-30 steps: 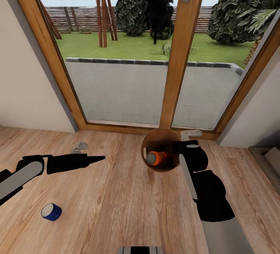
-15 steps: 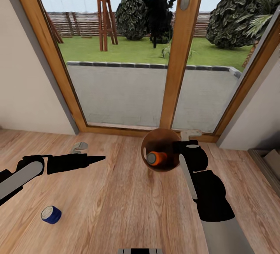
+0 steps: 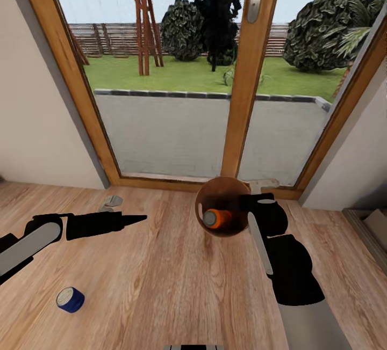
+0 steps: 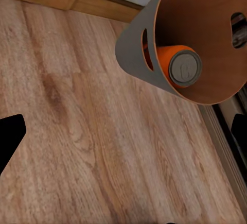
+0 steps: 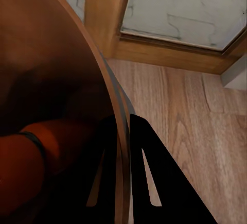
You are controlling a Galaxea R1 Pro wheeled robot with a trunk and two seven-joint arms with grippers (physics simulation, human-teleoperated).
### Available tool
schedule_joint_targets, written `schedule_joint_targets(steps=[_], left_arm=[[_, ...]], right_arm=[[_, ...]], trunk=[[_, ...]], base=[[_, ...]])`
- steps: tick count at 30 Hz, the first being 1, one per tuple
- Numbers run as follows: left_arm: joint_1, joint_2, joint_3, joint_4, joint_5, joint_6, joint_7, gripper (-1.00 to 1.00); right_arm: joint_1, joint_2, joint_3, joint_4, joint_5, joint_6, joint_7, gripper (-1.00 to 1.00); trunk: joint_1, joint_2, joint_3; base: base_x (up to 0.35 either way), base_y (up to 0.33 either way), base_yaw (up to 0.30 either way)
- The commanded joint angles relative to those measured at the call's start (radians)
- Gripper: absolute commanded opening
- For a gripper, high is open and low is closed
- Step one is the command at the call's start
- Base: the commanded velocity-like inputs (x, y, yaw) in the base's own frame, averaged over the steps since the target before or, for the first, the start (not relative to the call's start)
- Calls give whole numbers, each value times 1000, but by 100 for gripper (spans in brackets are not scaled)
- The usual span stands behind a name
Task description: Put the three can of soda from the living room inside the tash can in the kitchen.
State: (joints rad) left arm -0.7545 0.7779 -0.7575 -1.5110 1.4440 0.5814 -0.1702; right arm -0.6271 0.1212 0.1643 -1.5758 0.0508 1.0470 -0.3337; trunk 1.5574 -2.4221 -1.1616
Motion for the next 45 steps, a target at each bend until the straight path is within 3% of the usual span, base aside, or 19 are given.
schedule_joint_targets(steps=[1, 38, 45], left_arm=[[0, 0, 0, 0, 0, 0, 0, 100], [0, -14, 0, 2, 0, 0, 3, 100], [0, -13, 0, 2, 1, 0, 1, 100]], right_arm=[[0, 0, 0, -1, 9, 0, 4, -100], [0, 0, 0, 0, 9, 0, 4, -100], [0, 0, 0, 0, 9, 0, 4, -100]], trunk=[[0, 0, 2], [0, 0, 61], [0, 0, 63]], base=[[0, 0, 0], [0, 0, 0], [0, 7, 0]])
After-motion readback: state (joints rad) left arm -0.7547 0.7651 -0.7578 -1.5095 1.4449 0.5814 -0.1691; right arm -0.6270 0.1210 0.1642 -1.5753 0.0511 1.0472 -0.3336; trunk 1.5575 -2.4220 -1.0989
